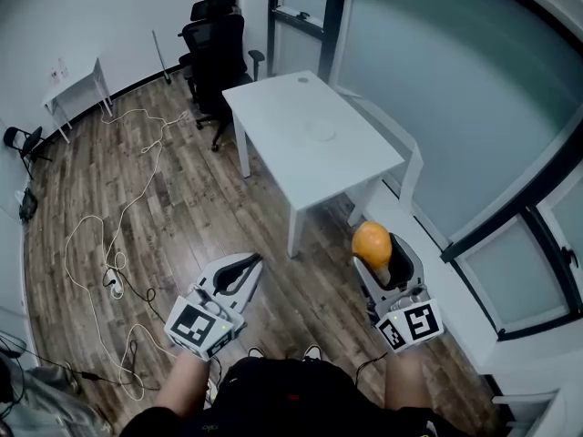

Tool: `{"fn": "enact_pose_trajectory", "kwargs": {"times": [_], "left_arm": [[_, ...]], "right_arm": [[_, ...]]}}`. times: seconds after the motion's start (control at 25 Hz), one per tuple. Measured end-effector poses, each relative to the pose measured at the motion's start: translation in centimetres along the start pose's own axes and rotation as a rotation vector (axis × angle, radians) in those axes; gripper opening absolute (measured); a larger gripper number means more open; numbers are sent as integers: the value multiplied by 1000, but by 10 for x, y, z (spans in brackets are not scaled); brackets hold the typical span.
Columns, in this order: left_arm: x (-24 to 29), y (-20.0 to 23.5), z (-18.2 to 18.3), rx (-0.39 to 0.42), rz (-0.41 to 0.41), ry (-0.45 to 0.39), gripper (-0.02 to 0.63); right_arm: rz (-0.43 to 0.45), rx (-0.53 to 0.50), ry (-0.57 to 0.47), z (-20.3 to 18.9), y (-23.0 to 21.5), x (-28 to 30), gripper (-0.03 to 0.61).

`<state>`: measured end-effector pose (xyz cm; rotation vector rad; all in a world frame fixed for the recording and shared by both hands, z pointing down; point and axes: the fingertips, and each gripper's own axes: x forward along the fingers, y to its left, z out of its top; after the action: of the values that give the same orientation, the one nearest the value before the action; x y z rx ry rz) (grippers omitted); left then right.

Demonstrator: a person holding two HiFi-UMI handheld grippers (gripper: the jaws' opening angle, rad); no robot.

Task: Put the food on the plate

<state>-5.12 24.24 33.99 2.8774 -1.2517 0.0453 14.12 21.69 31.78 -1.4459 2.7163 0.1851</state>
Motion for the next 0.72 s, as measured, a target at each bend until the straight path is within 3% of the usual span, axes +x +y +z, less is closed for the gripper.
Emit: {"fn": "enact_pose_trajectory", "kwargs": {"times": [0.36, 0.72], "left_arm": [[-9, 11, -4, -13, -11, -4, 35], [-54, 47, -19, -46, -7, -6, 35]], "right_arm": [[-18, 4, 18, -5, 8, 9, 328], [-19, -2, 36, -11, 60, 31, 328]]}}
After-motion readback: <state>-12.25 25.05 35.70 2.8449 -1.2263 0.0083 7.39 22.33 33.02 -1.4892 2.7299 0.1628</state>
